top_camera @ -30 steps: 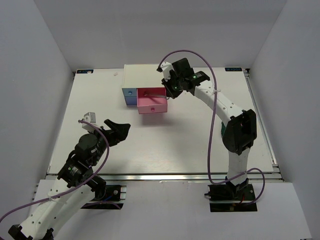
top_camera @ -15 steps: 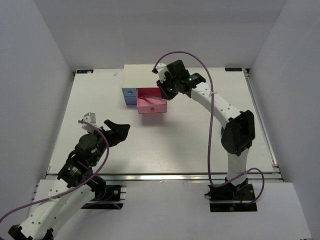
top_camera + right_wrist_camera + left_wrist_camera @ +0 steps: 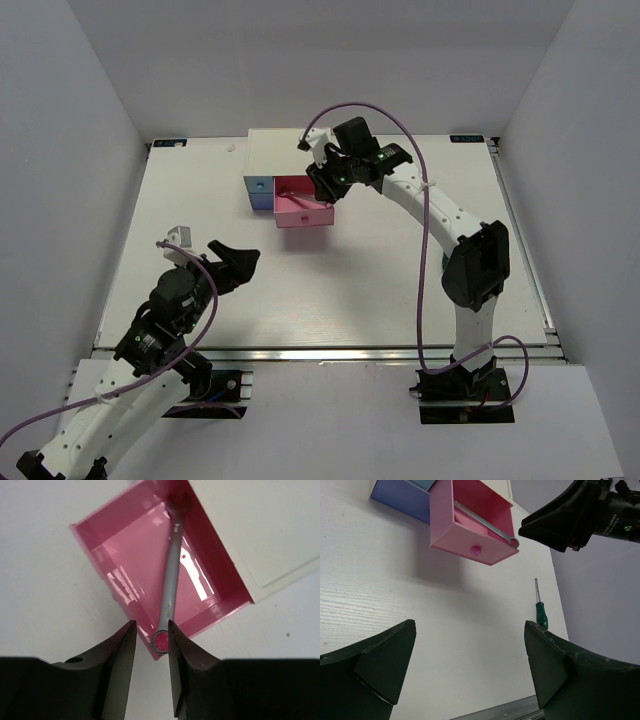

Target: Sort the tools into containers

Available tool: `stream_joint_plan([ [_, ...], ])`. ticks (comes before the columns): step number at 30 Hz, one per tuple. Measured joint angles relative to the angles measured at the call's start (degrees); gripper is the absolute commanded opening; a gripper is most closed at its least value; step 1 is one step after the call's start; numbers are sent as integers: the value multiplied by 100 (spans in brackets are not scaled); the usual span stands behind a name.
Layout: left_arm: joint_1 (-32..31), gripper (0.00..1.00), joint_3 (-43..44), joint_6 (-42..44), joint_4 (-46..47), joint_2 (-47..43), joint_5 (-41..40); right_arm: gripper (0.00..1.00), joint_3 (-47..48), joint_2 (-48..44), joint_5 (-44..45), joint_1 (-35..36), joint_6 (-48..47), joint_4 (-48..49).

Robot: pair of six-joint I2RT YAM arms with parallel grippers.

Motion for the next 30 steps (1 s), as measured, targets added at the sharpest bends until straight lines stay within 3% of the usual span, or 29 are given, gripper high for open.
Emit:
stream_joint_plan([
  [10, 0, 98, 2, 0, -57, 0, 0, 42, 1003, 573, -699, 35, -1290, -533],
  [24, 0, 98, 2, 0, -87, -33, -4, 44, 1202, 1217, -525, 39, -1764, -793],
  [30, 0, 98, 2, 0, -87, -26, -9, 33, 1272, 1250, -455, 39, -1843, -863],
])
